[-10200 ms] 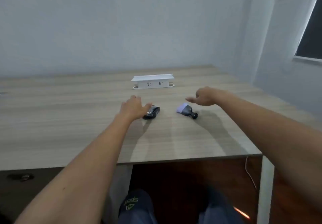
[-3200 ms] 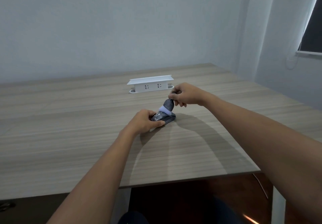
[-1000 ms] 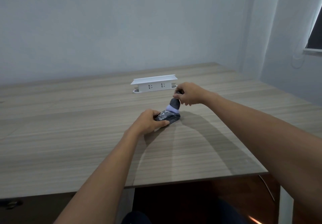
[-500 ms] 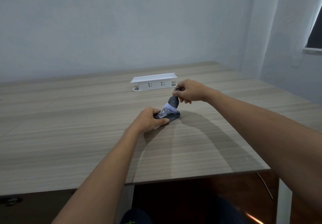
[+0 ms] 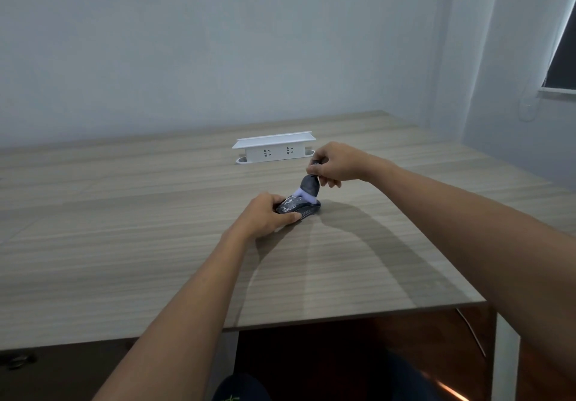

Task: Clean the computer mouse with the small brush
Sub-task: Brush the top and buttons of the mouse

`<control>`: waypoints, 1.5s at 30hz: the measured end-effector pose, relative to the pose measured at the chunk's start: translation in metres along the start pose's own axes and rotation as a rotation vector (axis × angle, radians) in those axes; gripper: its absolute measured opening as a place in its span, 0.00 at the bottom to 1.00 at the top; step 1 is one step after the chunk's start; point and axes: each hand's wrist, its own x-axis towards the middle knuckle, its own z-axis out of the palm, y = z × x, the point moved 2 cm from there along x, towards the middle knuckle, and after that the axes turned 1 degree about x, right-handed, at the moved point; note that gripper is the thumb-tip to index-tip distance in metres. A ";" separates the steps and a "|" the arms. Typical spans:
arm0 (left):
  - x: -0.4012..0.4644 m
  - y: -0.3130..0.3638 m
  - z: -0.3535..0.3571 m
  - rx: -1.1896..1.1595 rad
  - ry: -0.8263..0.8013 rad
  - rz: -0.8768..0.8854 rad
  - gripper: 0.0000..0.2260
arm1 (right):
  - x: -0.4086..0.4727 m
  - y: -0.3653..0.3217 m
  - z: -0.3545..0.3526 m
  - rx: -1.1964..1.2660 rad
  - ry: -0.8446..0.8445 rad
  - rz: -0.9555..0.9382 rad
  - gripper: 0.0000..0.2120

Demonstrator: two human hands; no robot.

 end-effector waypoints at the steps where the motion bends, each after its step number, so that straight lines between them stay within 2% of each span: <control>1: 0.000 0.000 0.000 0.000 0.001 0.002 0.15 | 0.000 0.002 -0.001 -0.009 0.008 0.009 0.09; 7: 0.000 0.000 0.001 -0.018 0.006 0.006 0.14 | -0.004 0.026 0.002 -0.173 0.027 0.115 0.10; 10: 0.001 -0.001 0.001 -0.012 0.003 0.003 0.14 | -0.001 0.024 0.006 -0.111 0.063 0.090 0.10; 13: 0.000 -0.001 0.000 0.012 0.011 0.007 0.13 | 0.003 0.011 0.007 0.049 0.095 0.032 0.10; 16: -0.002 0.001 0.000 0.002 0.010 0.008 0.12 | 0.006 -0.003 0.012 0.134 0.059 -0.012 0.08; 26: -0.006 0.003 -0.001 0.005 0.015 0.015 0.13 | 0.007 0.013 0.007 -0.053 0.060 0.099 0.11; 29: -0.006 0.003 -0.001 0.006 0.012 0.023 0.13 | 0.008 0.010 0.006 -0.057 0.065 0.085 0.11; 34: -0.006 0.004 0.000 -0.001 0.001 0.024 0.13 | 0.011 -0.005 0.009 0.070 0.015 0.026 0.11; 40: -0.006 0.004 0.000 -0.004 0.009 0.018 0.14 | 0.012 0.005 0.006 -0.121 0.025 0.068 0.10; 45: -0.006 0.004 0.000 -0.005 0.008 0.022 0.14 | 0.009 0.012 0.006 -0.133 0.040 0.074 0.10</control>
